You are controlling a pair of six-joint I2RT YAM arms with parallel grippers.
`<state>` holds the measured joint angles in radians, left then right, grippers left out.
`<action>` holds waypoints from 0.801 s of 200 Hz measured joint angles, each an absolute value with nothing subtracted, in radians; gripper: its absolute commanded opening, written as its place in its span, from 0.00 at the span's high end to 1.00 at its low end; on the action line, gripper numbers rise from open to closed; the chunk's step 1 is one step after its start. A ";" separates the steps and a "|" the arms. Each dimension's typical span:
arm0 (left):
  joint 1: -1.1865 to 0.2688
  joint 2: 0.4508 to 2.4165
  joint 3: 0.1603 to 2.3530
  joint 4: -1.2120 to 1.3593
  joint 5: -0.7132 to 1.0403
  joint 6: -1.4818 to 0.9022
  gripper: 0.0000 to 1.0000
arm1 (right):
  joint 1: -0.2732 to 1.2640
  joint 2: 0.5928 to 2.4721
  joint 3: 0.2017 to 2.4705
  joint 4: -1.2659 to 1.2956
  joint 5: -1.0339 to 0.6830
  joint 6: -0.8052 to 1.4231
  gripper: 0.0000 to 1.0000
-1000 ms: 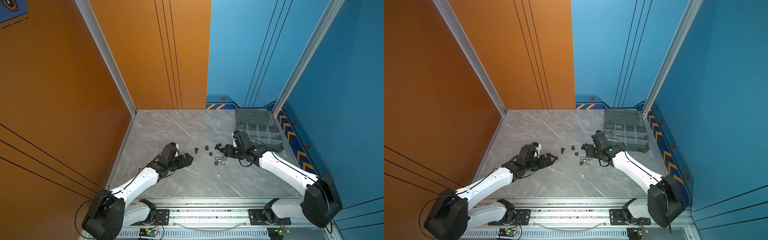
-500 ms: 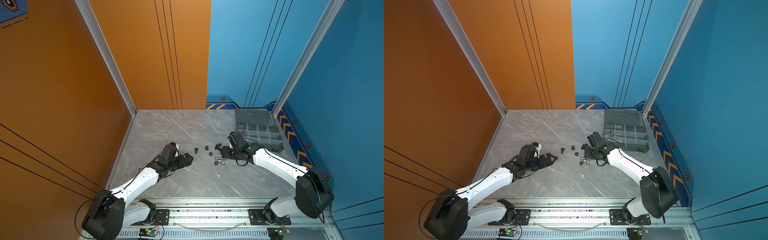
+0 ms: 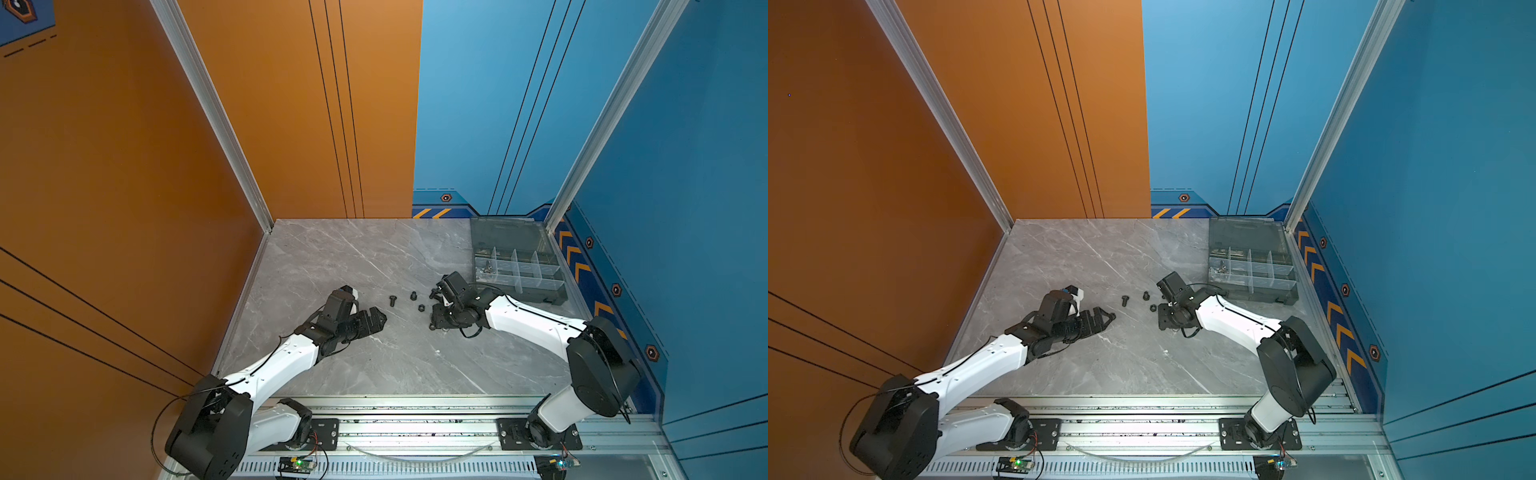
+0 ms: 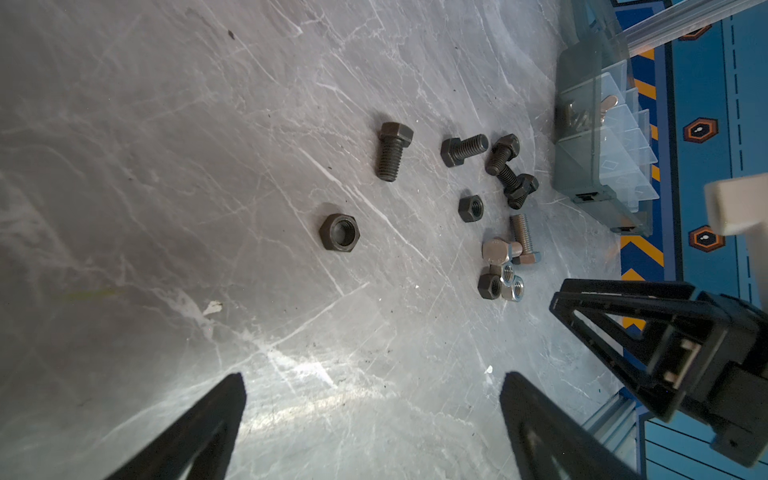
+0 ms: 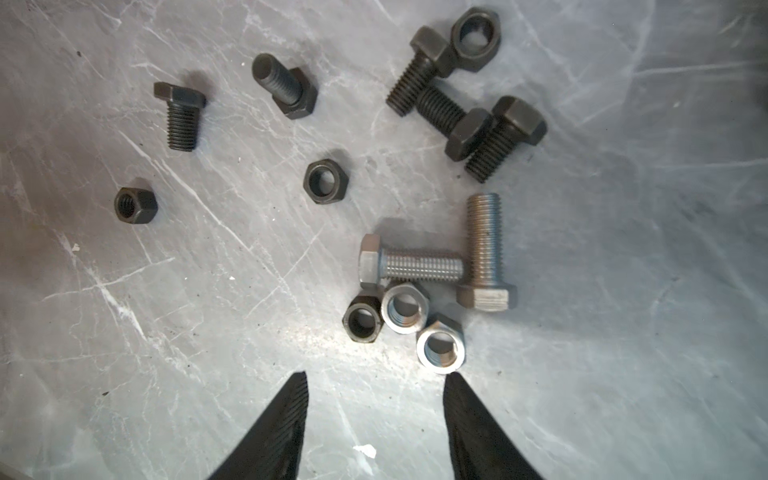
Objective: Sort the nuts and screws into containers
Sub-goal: 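Lower the right gripper toward a black hex nut in the pile, then close the right gripper on the black hex nut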
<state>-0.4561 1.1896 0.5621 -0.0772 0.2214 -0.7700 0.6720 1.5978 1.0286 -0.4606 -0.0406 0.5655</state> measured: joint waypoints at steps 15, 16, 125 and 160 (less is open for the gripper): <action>-0.456 1.190 0.562 -0.077 0.221 -0.773 0.02 | 0.681 1.621 1.057 -0.451 -0.041 0.562 0.46; -0.456 1.190 0.562 -0.077 0.222 -0.773 0.02 | 0.682 1.625 1.061 -0.451 -0.042 0.561 0.46; -0.439 1.179 0.554 -0.079 0.229 -0.773 0.02 | 0.660 1.940 1.452 -0.554 0.005 0.336 0.54; -0.435 1.177 0.554 -0.079 0.230 -0.773 0.02 | 0.630 1.977 1.467 -0.582 -0.020 0.283 0.56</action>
<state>-0.4351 1.1770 0.5541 -0.0788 0.2298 -0.7727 0.6304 1.9770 1.4670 -0.5816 -0.0200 0.2832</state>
